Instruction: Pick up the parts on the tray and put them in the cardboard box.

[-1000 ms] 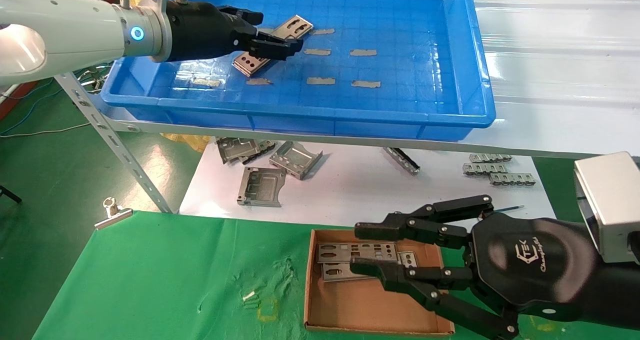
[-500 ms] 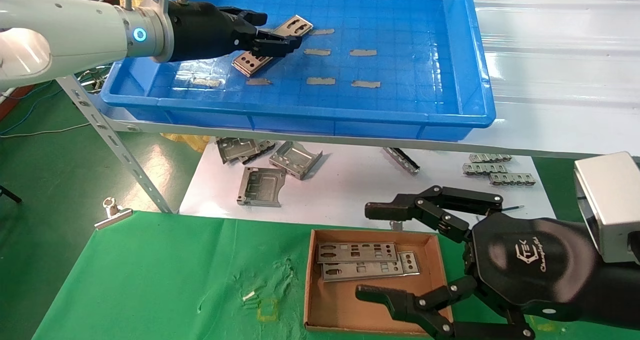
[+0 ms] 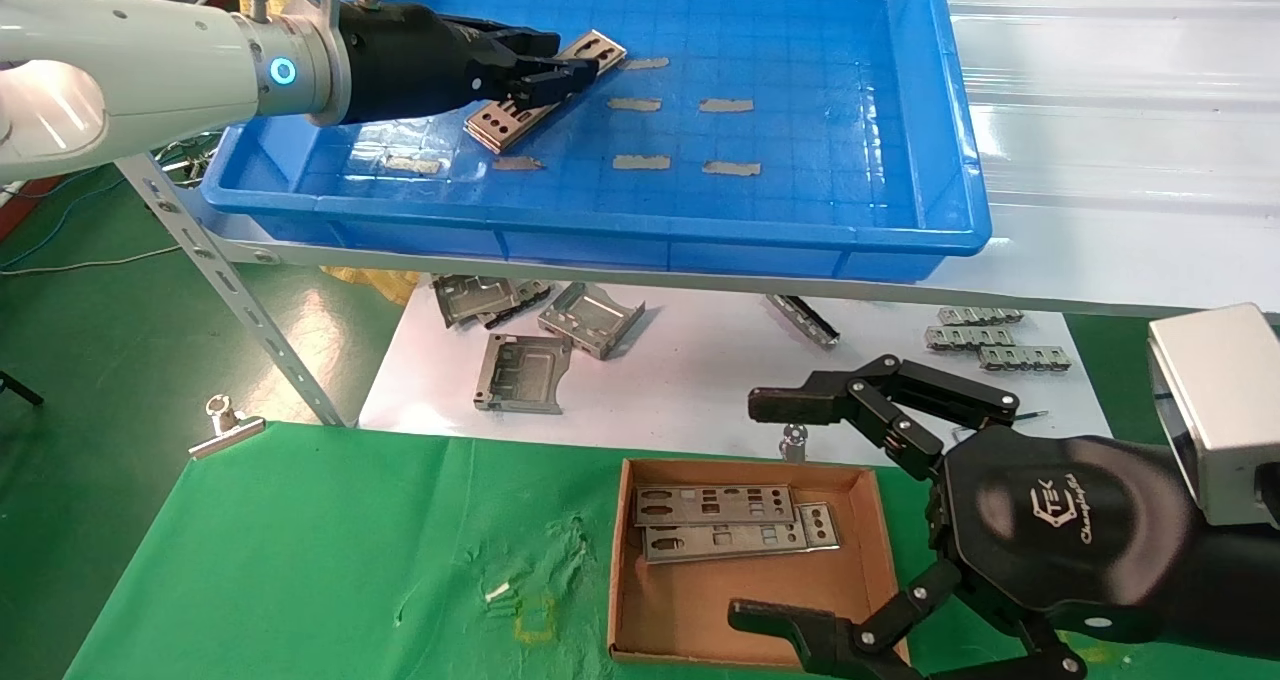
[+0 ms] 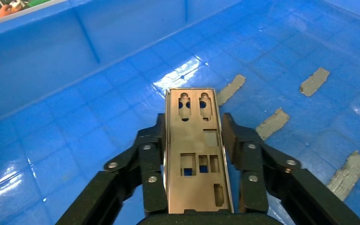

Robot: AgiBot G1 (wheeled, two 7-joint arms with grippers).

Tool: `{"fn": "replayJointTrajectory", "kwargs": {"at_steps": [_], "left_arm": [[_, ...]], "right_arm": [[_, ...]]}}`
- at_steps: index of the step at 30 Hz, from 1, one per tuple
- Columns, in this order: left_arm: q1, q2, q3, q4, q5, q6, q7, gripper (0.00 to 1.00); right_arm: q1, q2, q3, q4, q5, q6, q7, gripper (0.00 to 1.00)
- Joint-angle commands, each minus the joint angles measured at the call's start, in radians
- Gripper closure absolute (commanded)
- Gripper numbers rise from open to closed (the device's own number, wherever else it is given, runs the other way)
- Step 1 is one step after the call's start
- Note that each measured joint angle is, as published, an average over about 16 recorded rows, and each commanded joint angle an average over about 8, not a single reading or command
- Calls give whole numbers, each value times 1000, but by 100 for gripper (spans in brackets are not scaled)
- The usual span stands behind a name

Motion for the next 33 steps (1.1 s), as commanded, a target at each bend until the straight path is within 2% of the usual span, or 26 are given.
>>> {"fn": "replayJointTrajectory", "kwargs": {"at_steps": [1,12,20,33], "left_arm": [[0,0,2,1,-1,2,0,100],[-2,-1,10,-3,-13,-1,4,99],[-8,-3,19,-6,-15,9,26,0],[-30,-7,37,-20,-9,58,122,0]], "right_arm": [[0,0,0,0,0,0,0,0],[0,0,0,0,0,0,0,0],[0,0,0,0,0,0,0,0],[0,0,-1,0,1,0,0,0]]}}
